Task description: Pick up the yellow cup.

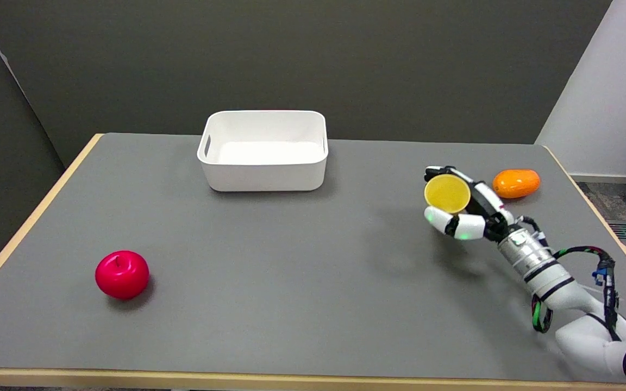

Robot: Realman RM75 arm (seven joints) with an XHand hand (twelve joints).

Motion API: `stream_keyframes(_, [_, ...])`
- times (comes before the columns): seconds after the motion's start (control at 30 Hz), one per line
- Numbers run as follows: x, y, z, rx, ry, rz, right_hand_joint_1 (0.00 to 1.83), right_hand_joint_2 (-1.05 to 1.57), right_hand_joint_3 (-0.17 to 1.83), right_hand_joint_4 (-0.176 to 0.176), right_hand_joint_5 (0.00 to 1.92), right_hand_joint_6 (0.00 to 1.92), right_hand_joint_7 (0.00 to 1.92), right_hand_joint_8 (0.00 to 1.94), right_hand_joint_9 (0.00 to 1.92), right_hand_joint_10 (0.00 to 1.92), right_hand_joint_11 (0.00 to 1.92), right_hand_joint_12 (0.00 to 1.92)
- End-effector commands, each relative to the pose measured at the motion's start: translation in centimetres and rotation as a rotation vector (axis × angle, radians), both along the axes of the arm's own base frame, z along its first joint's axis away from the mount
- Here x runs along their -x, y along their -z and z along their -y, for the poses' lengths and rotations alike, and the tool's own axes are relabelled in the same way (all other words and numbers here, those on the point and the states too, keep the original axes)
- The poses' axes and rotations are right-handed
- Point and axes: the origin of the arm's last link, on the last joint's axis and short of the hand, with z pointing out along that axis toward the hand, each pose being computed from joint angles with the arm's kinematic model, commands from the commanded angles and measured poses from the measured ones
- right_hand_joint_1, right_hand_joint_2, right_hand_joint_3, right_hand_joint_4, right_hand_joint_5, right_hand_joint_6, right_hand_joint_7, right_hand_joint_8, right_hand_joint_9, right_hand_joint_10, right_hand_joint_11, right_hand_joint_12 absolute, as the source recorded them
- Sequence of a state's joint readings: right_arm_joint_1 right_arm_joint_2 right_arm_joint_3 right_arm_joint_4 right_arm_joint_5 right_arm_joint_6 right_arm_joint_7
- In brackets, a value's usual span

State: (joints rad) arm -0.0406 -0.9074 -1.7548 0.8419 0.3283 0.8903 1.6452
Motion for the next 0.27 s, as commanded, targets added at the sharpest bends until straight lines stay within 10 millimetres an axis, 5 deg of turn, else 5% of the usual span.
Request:
stream_keyframes(0.03, [-7.0, -1.7, 1.4, 0.193, -0.266, -0.110, 1.16, 1.17, 0.27, -0.156, 0.44, 1.48, 0.76, 1.33, 0.68, 1.28, 0.48, 1.84])
stream_keyframes(0.07, [-7.0, -1.6, 1.5, 0.197, -0.267, -0.117, 1.17, 1.27, 0.08, -0.166, 0.47, 1.61, 0.80, 1.43, 0.72, 1.32, 0.51, 1.90])
stream_keyframes(0.27, [-8.6, -0.9, 2.3, 0.209, -0.292, -0.083, 1.17, 1.24, 0.11, -0.154, 0.50, 1.58, 0.82, 1.42, 0.74, 1.38, 0.60, 1.92])
